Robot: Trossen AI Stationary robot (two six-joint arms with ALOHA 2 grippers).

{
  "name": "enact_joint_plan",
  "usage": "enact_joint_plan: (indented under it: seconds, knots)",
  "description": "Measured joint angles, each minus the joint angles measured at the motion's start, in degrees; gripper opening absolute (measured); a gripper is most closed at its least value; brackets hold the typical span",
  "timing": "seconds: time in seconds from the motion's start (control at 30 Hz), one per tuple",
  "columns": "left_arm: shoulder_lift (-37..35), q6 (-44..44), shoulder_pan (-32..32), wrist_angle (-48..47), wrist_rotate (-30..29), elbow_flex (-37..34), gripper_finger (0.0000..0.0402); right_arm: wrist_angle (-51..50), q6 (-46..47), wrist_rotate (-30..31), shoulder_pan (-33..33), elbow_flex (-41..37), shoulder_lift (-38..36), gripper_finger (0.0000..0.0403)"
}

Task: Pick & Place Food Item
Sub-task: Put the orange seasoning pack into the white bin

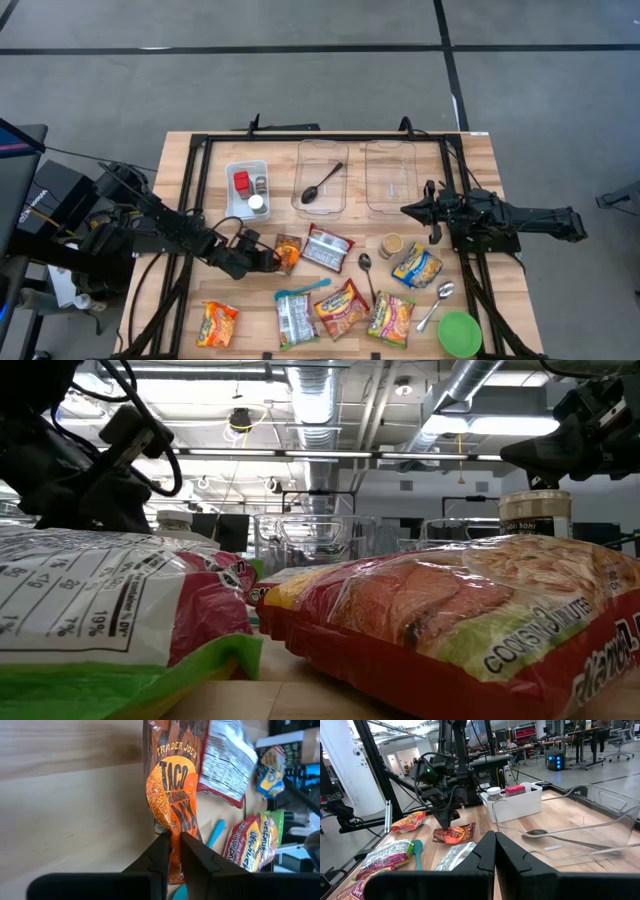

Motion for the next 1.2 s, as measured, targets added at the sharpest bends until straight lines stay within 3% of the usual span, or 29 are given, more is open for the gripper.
enact_joint_plan:
  seconds: [0.27, 0.53, 0.93, 1.2]
  knots:
    - [-3.61, 7.79, -0.01, 1.25, -0.66, 0.00, 0.0031, 0.00, 0.02, 0.00, 0.01, 0.00, -0.02, 0.0000]
    - [-13.10, 27.41, -0.02, 1.41, -5.19, 0.00, 0.0031, 0.00, 0.00, 0.00, 0.00, 0.00, -0.01, 0.0000]
    - [-30.61, 62.80, -0.02, -2.51, -22.82, 0.02, 0.0031, 0.00, 0.00, 0.00, 0.01, 0.00, -0.02, 0.0000]
    - [-40.61, 74.44, 0.02, -14.71, -35.53, 0.02, 0.0039, 0.00, 0.01, 0.00, -0.01, 0.00, 0.00, 0.0000]
